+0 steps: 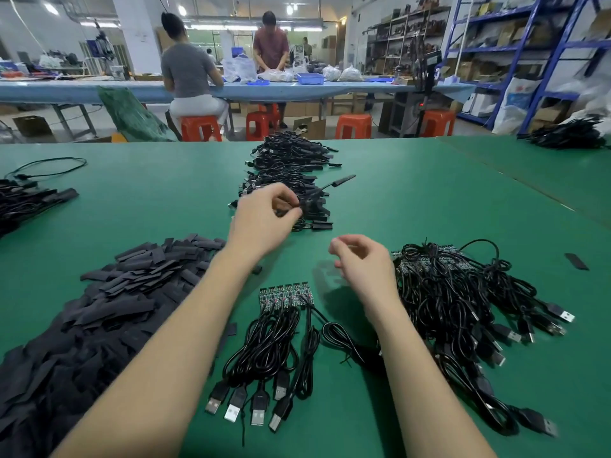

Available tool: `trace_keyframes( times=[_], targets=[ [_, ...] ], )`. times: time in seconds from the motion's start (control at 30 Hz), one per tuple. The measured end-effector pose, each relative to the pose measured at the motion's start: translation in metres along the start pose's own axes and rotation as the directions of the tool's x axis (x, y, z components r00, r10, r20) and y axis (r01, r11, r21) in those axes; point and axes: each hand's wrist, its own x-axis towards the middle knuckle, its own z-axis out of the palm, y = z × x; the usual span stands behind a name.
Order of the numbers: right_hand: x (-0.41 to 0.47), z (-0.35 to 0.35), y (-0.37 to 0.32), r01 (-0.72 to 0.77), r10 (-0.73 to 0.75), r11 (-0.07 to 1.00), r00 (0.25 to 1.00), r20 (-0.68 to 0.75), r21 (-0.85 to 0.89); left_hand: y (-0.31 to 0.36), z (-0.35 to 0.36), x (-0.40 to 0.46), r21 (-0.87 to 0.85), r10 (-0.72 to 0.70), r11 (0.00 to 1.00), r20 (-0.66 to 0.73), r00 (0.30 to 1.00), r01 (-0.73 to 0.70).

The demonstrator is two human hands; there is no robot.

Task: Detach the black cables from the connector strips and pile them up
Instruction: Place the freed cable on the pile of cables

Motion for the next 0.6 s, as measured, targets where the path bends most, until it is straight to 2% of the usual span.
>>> trace_keyframes(
  times=[0.1,0.23,0.37,0.47,0.6],
  targets=[
    [-0.003,0.006,0.004,0.055,-0.05,0.982,0.998,0.034,-0.183,-0.004,-0.001,0.045,0.18,0.048,0.983,-0.033,0.998,-0.041],
    [-0.004,0.01,0.008,0.039,-0.012,0.963,0.995,0.102,-0.267,-0.02,0.008,0.092,0.357,0.099,0.931,-0.048,0.994,-0.076],
    [-0.004,0.012,0.01,0.059,-0.018,0.949,0.991,0.133,-0.311,-0.046,0.02,0.108,0.476,0.022,0.88,-0.033,0.999,-0.004],
    [-0.005,0.013,0.011,0.077,-0.027,0.933,0.989,0.144,-0.352,-0.058,0.025,0.107,0.46,-0.034,0.886,-0.048,0.998,0.052],
    [-0.005,0.014,0.005,0.142,-0.045,0.879,0.975,0.219,-0.454,-0.055,0.023,0.091,0.318,0.027,0.948,-0.146,0.989,0.021]
  ],
)
